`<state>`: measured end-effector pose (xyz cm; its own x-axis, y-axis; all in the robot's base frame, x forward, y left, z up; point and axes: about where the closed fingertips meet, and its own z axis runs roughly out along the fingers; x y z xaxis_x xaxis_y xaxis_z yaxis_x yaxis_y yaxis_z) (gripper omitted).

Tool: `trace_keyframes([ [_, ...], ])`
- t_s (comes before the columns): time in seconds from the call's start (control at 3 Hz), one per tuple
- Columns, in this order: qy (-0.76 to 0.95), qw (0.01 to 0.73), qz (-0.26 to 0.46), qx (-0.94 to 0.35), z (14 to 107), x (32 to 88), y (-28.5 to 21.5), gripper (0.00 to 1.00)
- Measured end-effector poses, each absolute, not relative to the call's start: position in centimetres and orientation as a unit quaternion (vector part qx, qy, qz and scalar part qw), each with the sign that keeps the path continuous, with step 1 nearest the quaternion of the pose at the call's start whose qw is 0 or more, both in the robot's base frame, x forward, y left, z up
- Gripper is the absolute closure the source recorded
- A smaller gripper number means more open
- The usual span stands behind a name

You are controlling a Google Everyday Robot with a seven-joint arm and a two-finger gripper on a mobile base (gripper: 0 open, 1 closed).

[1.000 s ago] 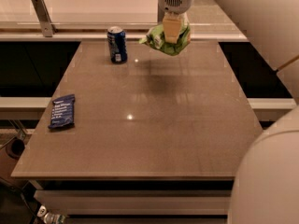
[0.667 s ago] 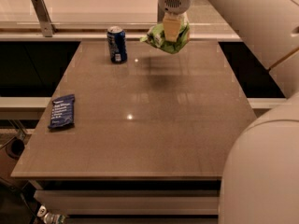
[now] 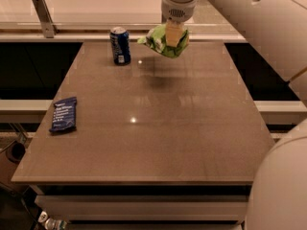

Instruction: Move green rice chip bag near pepsi can

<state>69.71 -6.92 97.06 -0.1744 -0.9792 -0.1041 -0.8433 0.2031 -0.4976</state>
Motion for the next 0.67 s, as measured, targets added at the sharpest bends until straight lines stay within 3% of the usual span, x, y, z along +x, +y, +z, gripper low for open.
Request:
trace_keyframes([
  [0.33,0.737,0.212,-0.165,-0.62,96.57,69.94,-6.38,1.0],
  [0.67,0.737,0.212,-0.165,-0.621,96.42,70.01,-6.35,0.82],
])
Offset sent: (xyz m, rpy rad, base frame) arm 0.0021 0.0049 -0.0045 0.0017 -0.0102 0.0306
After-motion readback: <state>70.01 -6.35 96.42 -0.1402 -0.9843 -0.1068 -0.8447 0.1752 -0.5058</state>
